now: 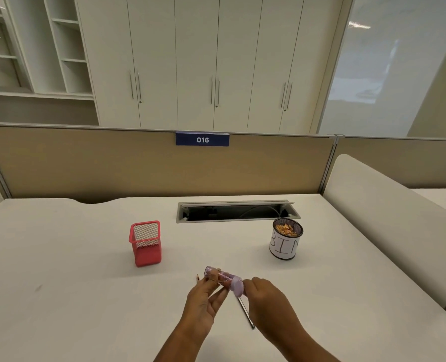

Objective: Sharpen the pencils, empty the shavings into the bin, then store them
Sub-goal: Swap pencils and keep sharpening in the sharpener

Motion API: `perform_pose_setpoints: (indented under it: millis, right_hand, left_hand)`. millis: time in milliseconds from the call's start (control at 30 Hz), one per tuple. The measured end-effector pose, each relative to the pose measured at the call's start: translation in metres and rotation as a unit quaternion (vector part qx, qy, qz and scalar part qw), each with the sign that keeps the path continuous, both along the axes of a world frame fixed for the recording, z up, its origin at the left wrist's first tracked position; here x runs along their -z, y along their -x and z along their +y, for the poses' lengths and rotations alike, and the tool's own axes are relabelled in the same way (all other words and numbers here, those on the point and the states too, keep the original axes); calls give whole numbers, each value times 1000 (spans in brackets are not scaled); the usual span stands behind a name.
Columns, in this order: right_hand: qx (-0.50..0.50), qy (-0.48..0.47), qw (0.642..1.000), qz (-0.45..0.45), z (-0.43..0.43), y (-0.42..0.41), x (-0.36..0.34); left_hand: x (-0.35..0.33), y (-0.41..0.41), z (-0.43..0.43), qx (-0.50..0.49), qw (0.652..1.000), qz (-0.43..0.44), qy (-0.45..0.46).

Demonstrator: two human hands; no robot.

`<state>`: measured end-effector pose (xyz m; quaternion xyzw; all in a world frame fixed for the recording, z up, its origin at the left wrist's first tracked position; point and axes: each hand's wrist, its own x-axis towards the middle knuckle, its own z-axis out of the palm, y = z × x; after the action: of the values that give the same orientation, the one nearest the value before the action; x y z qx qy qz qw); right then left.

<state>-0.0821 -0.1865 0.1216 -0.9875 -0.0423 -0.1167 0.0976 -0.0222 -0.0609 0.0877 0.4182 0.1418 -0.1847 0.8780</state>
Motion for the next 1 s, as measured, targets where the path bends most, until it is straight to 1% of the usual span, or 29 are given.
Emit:
perform_pose_setpoints:
  millis: [33, 67, 100, 133, 167, 233, 300, 333, 367, 400, 433, 467, 533, 600, 633, 700, 733, 867, 900, 1000]
  right_hand:
    - [-7, -10, 999, 41, 2, 4, -1]
    - [-4, -93, 995, 41, 2, 0, -2]
    - [14, -204, 976, 81, 0, -3, -1]
    - [36, -321, 938, 129, -2, -5, 1]
    - [68, -421, 887, 178, -5, -8, 1]
    - [115, -583, 760, 264, -10, -11, 0]
    - [153, -692, 615, 346, -17, -13, 0]
    - [166, -727, 549, 378, -19, -13, 0]
    - [169, -751, 497, 400, -20, -13, 1]
    - [170, -767, 460, 413, -21, -12, 1]
    - [167, -774, 443, 420, -22, -10, 2]
    - [163, -779, 435, 421, -23, -9, 3]
    - [158, -787, 438, 405, -26, -5, 5]
    - [152, -793, 454, 377, -30, 0, 4]
    - [146, -792, 467, 364, -32, 2, 4]
    - [134, -782, 506, 339, -34, 7, 3]
    - [127, -771, 532, 326, -34, 10, 2]
    - [104, -702, 653, 266, -26, 14, 0]
    - [102, -684, 677, 250, -23, 14, 0]
    - [101, -645, 731, 201, -16, 11, 3]
  left_hand:
    - [1, 0, 1, 5, 1000, -5, -4]
    - [1, 0, 2, 15, 1000, -14, -10]
    - [2, 0, 4, 27, 999, -25, -16]
    - [3, 0, 6, 39, 998, -34, -20]
    - [3, 0, 8, 49, 998, -39, -22]
    - [3, -1, 11, 65, 997, -38, -23]
    - [2, -2, 12, 75, 997, -33, -17]
    - [2, -2, 13, 79, 996, -31, -10]
    - [2, -3, 13, 84, 996, -31, -5]
    - [2, -3, 13, 87, 996, -30, -1]
    - [2, -2, 14, 86, 996, -27, 4]
    - [3, -3, 15, 78, 997, -22, 14]
    - [4, -4, 20, 41, 998, -4, 51]
    - [5, -7, 28, -2, 996, 16, 88]
    - [6, -8, 33, -19, 994, 25, 101]
    - [8, -8, 42, -40, 991, 38, 121]
    - [10, -7, 45, -49, 990, 46, 127]
    - [20, -4, 51, -80, 983, 74, 148]
    - [22, -3, 52, -82, 981, 79, 155]
    - [23, 0, 53, -82, 978, 88, 171]
